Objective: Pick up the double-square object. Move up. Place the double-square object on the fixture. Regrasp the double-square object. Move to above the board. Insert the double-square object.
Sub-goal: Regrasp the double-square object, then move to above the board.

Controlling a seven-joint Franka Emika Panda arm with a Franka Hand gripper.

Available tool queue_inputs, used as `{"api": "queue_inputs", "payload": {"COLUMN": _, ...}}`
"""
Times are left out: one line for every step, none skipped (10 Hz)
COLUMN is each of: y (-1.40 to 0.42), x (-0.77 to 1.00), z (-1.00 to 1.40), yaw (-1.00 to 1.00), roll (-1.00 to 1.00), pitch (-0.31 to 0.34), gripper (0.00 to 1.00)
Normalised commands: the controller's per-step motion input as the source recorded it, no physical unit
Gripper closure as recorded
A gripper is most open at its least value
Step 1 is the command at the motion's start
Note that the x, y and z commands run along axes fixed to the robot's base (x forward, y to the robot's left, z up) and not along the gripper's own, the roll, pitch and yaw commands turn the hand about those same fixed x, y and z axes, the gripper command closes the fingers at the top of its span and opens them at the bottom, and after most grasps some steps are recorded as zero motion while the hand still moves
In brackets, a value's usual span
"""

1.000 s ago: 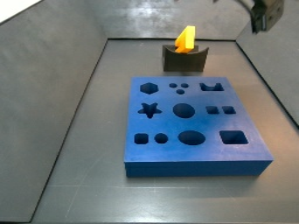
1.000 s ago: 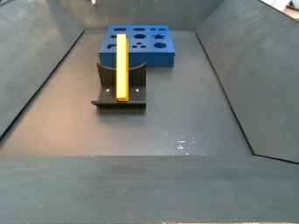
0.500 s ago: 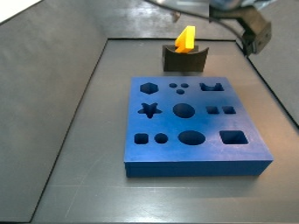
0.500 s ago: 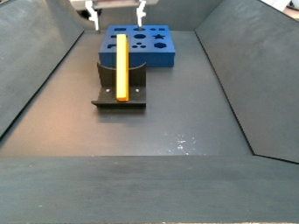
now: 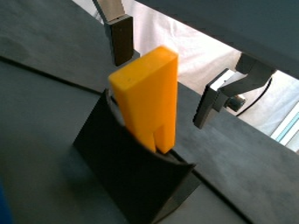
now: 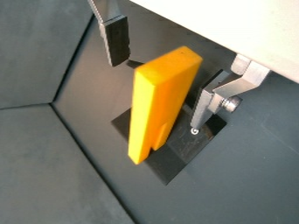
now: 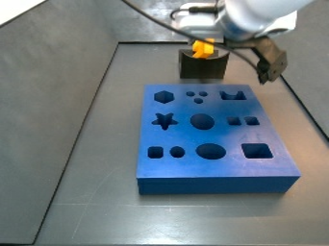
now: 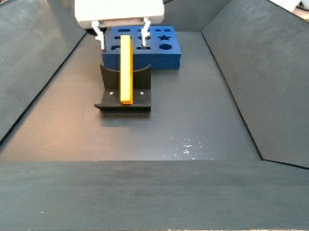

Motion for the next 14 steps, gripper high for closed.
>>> {"api": "queue_inputs", "payload": {"y": 0.0, "x": 0.08, "z": -0.31, "yaw": -0.01, "roll": 0.06, "pitch": 0.013, "gripper": 0.0}}
{"api": "queue_inputs", "payload": {"y": 0.0, "x": 0.08, "z": -0.2, "yaw": 0.0, "roll": 0.07, "pitch": 0.02, "gripper": 0.0}}
{"api": "queue_inputs", "payload": {"y": 0.0, "x": 0.0, "z": 0.0, "yaw": 0.0, "roll": 0.0, "pitch": 0.0, "gripper": 1.0}}
{"api": "queue_inputs", "payload": {"y": 0.19, "x": -0.14, "z": 1.0, "yaw": 0.0, "roll": -0.18, "pitch": -0.123, "gripper": 1.0}}
{"api": "queue_inputs", "payload": {"y": 0.19, "x": -0.14, "z": 1.0, "yaw": -0.01, "roll": -0.19, "pitch": -0.125, "gripper": 1.0}}
{"api": "queue_inputs", "payload": {"y": 0.18, "x": -0.15, "z": 1.0, "yaw": -0.03, "roll": -0.18, "pitch": -0.135, "gripper": 1.0}}
{"api": "queue_inputs", "payload": {"y": 0.16, "x": -0.14, "z": 1.0, "yaw": -0.07, "roll": -0.16, "pitch": -0.138, "gripper": 1.0}}
{"api": "queue_inputs", "payload": {"y": 0.16, "x": -0.14, "z": 1.0, "yaw": -0.08, "roll": -0.15, "pitch": -0.128, "gripper": 1.0}}
{"api": "queue_inputs", "payload": {"y": 0.15, "x": -0.13, "z": 1.0, "yaw": -0.1, "roll": -0.14, "pitch": -0.099, "gripper": 1.0}}
{"api": "queue_inputs", "payload": {"y": 0.14, "x": -0.13, "z": 1.0, "yaw": -0.11, "roll": -0.14, "pitch": -0.078, "gripper": 1.0}}
{"api": "queue_inputs", "payload": {"y": 0.13, "x": -0.13, "z": 1.0, "yaw": -0.11, "roll": -0.14, "pitch": -0.053, "gripper": 1.0}}
{"api": "queue_inputs", "payload": {"y": 0.12, "x": -0.13, "z": 1.0, "yaw": -0.11, "roll": -0.13, "pitch": -0.034, "gripper": 1.0}}
{"api": "queue_inputs", "payload": {"y": 0.11, "x": -0.13, "z": 1.0, "yaw": -0.1, "roll": -0.13, "pitch": -0.01, "gripper": 1.0}}
{"api": "queue_inputs", "payload": {"y": 0.1, "x": -0.12, "z": 1.0, "yaw": -0.09, "roll": -0.12, "pitch": 0.002, "gripper": 1.0}}
